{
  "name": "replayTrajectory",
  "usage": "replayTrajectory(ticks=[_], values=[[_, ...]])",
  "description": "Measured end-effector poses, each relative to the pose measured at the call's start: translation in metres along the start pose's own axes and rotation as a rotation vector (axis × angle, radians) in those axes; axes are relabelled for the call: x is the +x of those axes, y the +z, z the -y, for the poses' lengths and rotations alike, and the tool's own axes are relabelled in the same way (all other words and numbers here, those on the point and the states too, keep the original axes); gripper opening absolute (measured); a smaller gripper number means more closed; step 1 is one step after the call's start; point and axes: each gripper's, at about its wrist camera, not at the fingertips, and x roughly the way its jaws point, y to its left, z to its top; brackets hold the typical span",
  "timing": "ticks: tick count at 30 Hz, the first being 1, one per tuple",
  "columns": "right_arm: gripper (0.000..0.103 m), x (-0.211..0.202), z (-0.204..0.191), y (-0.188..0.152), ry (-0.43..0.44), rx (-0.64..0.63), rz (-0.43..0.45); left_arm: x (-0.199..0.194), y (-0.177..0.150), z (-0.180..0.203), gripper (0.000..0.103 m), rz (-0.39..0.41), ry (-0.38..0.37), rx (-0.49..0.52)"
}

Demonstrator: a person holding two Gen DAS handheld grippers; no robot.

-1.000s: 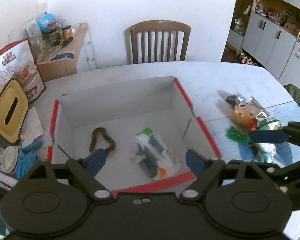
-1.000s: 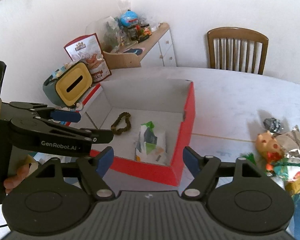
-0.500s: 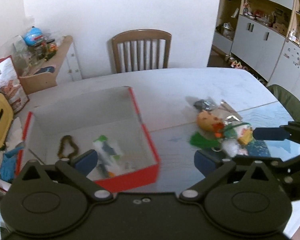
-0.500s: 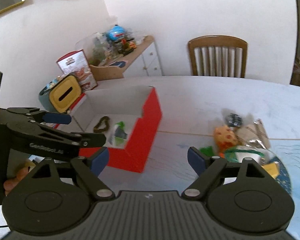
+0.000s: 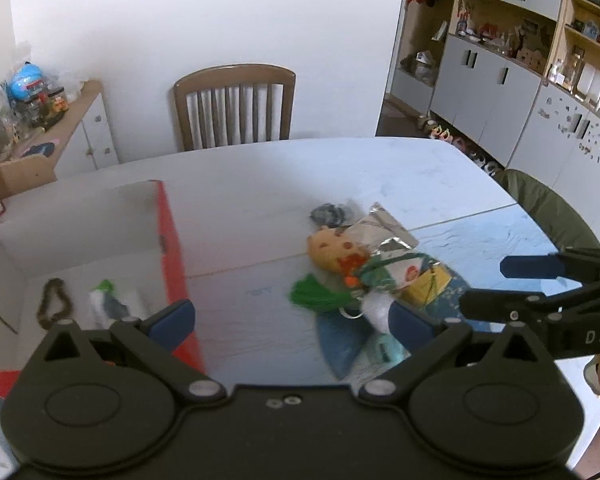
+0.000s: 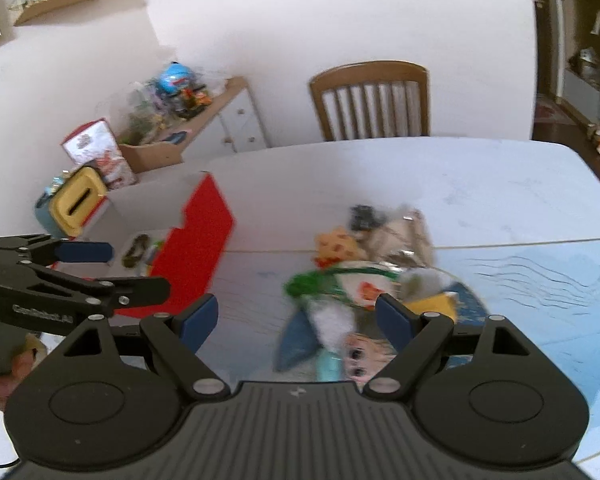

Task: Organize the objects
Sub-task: 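Move both grippers back from the box to the pile, then grasp the green-and-white ball pouch by its cord with the right gripper while the left grasps the clear plastic bag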

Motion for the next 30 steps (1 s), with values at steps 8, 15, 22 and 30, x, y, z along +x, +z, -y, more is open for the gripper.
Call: replayTrajectory(ticks=[8, 15, 22, 30], values=[[0.086, 0.002, 0.042, 0.0, -0.058, -0.025, -0.008, 0.033, -0.007, 0.034, 0.103, -0.029, -0.053, -0.011], [0.086, 0.025, 0.064, 0.004, -0.062, -0.026, -0.043, 0.063, -0.015, 0.058, 0.103, -0.051, -0.021, 0.009], [0.086, 0.057, 0.069, 0.011, -0.01, -0.057, -0.096, 0.09, -0.019, 0.066, 0.103, -0.062, 0.003, 0.012], [0.081, 0.097, 0.072, 0.018, 0.037, -0.056, -0.157, 0.11, -0.021, 0.069, 0.102, -0.069, 0.009, 0.014]])
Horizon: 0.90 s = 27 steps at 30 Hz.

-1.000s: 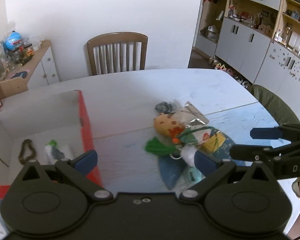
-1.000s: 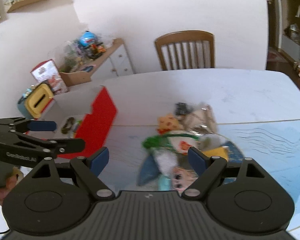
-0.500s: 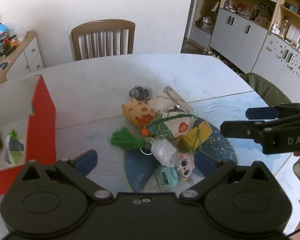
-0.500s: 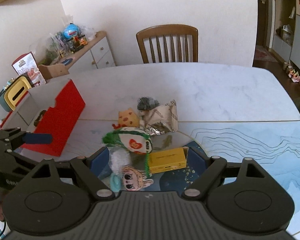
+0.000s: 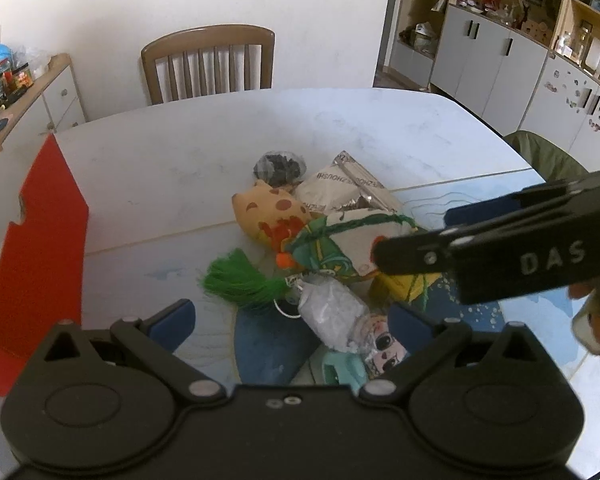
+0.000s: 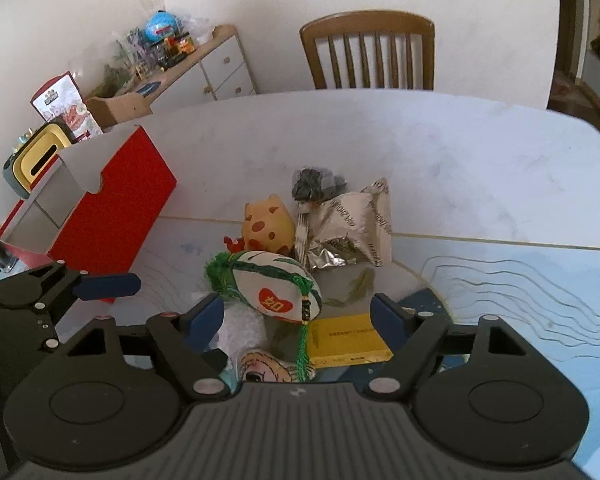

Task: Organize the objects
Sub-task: 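Grasp the green-and-white ball pouch by its cord with the right gripper while the left grasps the clear plastic bag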

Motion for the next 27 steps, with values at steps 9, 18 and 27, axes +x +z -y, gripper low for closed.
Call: replayTrajectory(ticks=[9, 18, 27], values=[[0.069, 0.029, 0.0, 0.005, 0.022, -0.01, -0.042, 0.017, -0.001, -0.004, 0.089, -0.04, -0.032, -0.047], [0.057, 0.038, 0.003, 0.008, 0.063, 0.028, -0.049, 0.027, 0.003, -0.002, 0.061, -0.076, -0.096, -0.053], [0.051, 0.035, 0.0, 0.006, 0.054, 0.035, -0.037, 0.027, 0.004, 0.0, 0.038, -0.094, -0.127, -0.054]])
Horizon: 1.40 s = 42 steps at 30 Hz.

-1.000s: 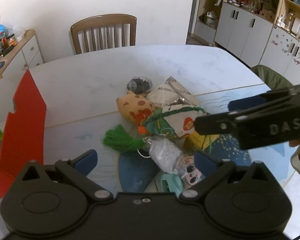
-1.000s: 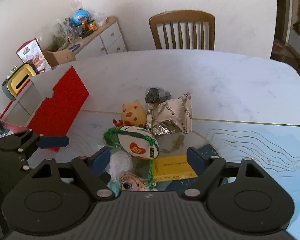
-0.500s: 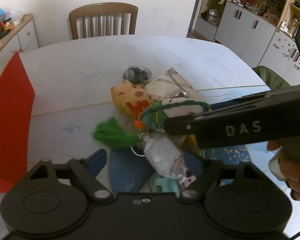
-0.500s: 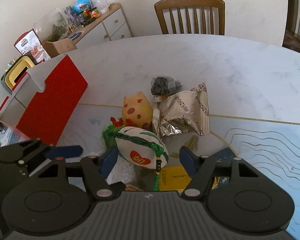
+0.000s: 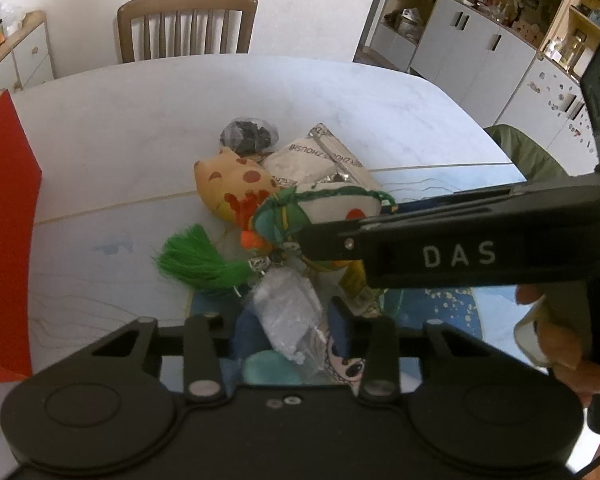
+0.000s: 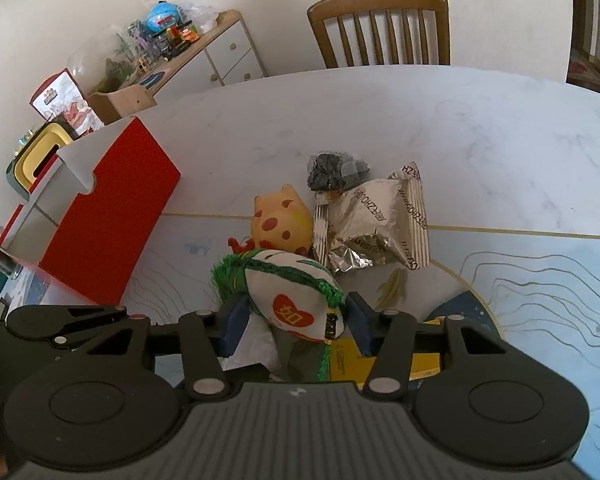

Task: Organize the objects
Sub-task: 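Grasp the green-and-white ball pouch by its cord with the right gripper while the left grasps the clear plastic bag, then carry the pouch and the clear bag with both grippers over the red box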

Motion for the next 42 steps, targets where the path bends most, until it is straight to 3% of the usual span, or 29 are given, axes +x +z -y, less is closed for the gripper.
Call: replayTrajectory(ticks=[5, 15, 21, 23, 31, 42], values=[[0.044, -0.005, -0.001, -0.002, -0.016, 0.006, 0.015, -0.003, 0.002, -0.002, 0.027, -0.003, -0.013, -0.011], [0.029, -0.02, -0.011, -0.004, -0.045, 0.001, 0.058, -0.023, -0.001, -0.009, 0.024, 0.016, -0.019, -0.033], [0.016, -0.032, -0.023, -0.004, -0.049, -0.002, 0.098, -0.047, -0.002, -0.025, 0.024, 0.039, -0.027, -0.072], [0.003, -0.036, -0.027, -0.003, -0.049, -0.001, 0.114, -0.056, -0.003, -0.031, 0.024, 0.046, -0.029, -0.083], [0.003, -0.038, -0.045, -0.007, -0.075, -0.037, 0.104, -0.087, -0.004, -0.054, 0.024, 0.084, -0.042, -0.103], [0.009, -0.024, -0.044, -0.018, -0.083, -0.004, 0.035, -0.092, -0.016, -0.069, 0.024, 0.069, -0.041, -0.114]])
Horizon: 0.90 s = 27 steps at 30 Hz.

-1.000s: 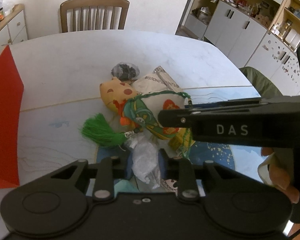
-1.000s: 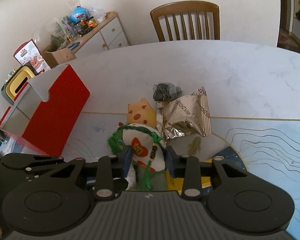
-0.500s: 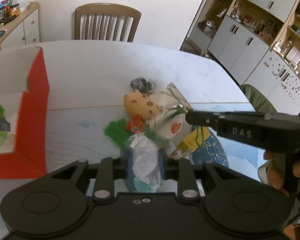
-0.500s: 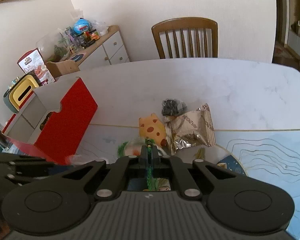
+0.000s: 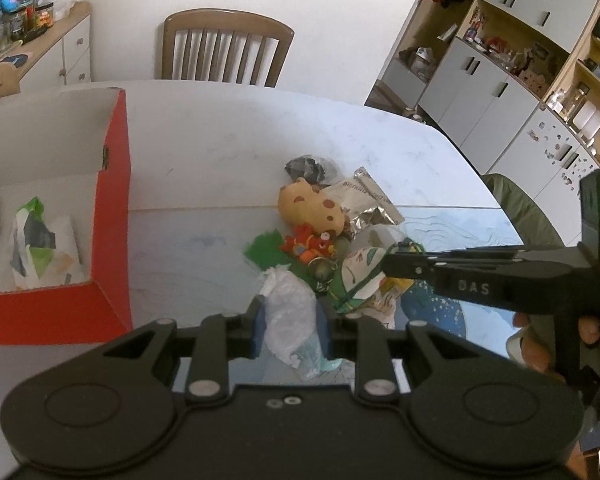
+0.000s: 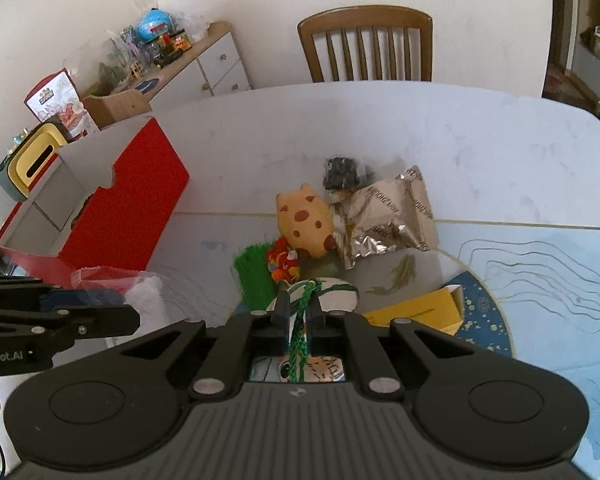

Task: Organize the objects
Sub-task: 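Carry the pouch and the clear bag with both grippers over the red box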

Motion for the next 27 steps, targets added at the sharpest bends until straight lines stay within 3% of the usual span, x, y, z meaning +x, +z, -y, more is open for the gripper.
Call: replayTrajectory(ticks=[7, 10, 16, 27], values=[[0.01, 0.003, -0.013, -0.001, -0.03, -0.067, 0.014, -0.004, -0.003, -0.005, 0.024, 0.004, 0.003, -0.013], [0.003, -0.004, -0.016, 0.002, -0.03, -0.085, 0.031, -0.007, -0.003, -0.009, 0.024, 0.008, 0.005, -0.021], [0.002, -0.02, -0.026, 0.013, -0.045, -0.12, 0.083, -0.016, 0.002, -0.017, 0.024, 0.029, 0.009, -0.033], [0.002, -0.065, -0.064, 0.044, 0.009, -0.195, 0.207, -0.048, 0.029, -0.037, 0.024, 0.091, 0.016, -0.019]])
